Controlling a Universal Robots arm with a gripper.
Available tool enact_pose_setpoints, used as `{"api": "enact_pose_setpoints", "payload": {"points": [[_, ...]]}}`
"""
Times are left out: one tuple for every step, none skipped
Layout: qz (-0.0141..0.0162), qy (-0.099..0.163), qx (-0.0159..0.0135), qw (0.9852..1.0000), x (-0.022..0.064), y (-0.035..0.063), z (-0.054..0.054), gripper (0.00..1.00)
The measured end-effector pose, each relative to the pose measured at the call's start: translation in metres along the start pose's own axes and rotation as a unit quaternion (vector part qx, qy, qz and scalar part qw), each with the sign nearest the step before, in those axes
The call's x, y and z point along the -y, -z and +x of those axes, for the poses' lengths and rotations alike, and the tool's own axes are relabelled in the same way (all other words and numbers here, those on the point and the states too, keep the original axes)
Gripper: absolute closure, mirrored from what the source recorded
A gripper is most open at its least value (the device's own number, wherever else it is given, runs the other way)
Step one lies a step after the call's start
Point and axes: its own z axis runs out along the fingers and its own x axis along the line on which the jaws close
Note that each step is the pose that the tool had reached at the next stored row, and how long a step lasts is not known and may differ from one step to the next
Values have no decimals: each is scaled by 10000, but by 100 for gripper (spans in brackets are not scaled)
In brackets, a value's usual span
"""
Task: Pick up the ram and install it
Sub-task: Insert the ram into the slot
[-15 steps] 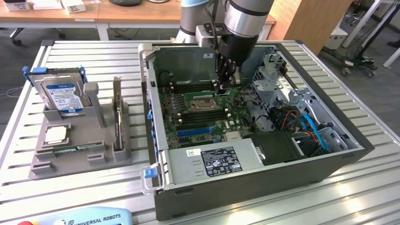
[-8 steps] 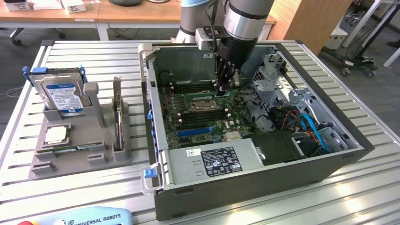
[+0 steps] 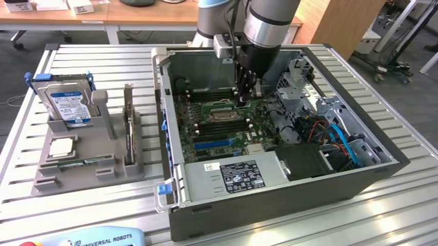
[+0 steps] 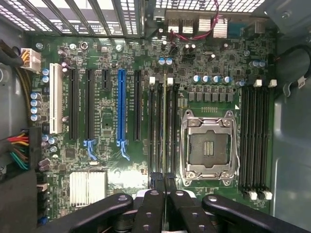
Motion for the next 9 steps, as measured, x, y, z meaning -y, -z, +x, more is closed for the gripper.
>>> {"api": "enact_pose_setpoints", "payload": {"points": [[0, 0, 0, 10000, 0, -9, 0, 89], [0, 0, 0, 10000, 0, -18, 1, 89], [0, 0, 0, 10000, 1, -30, 1, 89], [0, 0, 0, 10000, 1, -40, 2, 89], [0, 0, 0, 10000, 1, -50, 2, 89], [0, 0, 0, 10000, 2, -61, 3, 89], [0, 0, 0, 10000, 2, -72, 3, 89], [0, 0, 0, 10000, 2, -82, 3, 89], [0, 0, 0, 10000, 3, -92, 4, 89]]}}
